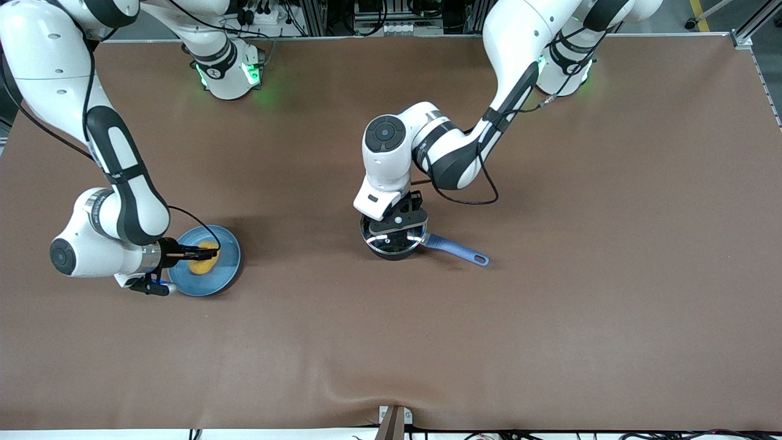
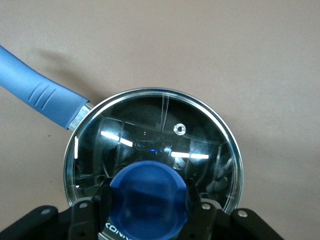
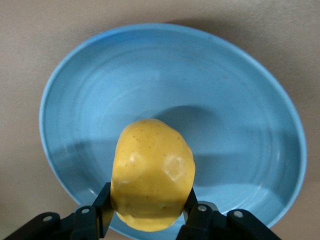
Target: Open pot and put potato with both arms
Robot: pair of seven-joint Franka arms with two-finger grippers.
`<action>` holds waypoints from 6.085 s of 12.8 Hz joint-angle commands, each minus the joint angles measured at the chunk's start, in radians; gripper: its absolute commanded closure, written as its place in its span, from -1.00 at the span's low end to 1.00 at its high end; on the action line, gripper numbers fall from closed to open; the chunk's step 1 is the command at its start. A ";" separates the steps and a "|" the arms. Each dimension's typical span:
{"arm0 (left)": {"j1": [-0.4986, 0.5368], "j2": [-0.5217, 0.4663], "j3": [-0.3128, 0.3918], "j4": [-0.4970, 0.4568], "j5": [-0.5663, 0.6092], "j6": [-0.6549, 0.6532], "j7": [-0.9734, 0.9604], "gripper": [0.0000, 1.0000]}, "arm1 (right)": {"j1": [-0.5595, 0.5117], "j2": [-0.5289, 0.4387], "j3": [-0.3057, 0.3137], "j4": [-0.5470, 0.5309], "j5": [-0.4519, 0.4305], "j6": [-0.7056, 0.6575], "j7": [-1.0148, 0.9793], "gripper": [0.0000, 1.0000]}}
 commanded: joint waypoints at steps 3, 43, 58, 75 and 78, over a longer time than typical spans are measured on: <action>0.076 -0.196 0.004 0.008 0.013 -0.173 0.134 1.00 | 0.032 -0.055 0.003 0.045 0.018 -0.073 -0.002 0.31; 0.831 -0.574 -0.083 -0.327 -0.069 -0.222 0.969 -1.00 | 0.855 0.169 -0.011 0.273 -0.211 0.350 0.880 -0.81; 0.815 -0.724 -0.014 -0.081 -0.201 -0.605 1.044 -1.00 | 0.555 -0.256 -0.040 0.276 -0.318 -0.171 0.614 -1.00; 0.583 -0.795 0.178 -0.155 -0.214 -0.645 1.038 -1.00 | 0.107 -0.448 -0.034 0.246 -0.277 -0.419 -0.019 -1.00; 0.578 -0.793 0.176 -0.155 -0.214 -0.639 1.038 -1.00 | 0.104 -0.476 -0.037 0.217 -0.278 -0.413 -0.019 -1.00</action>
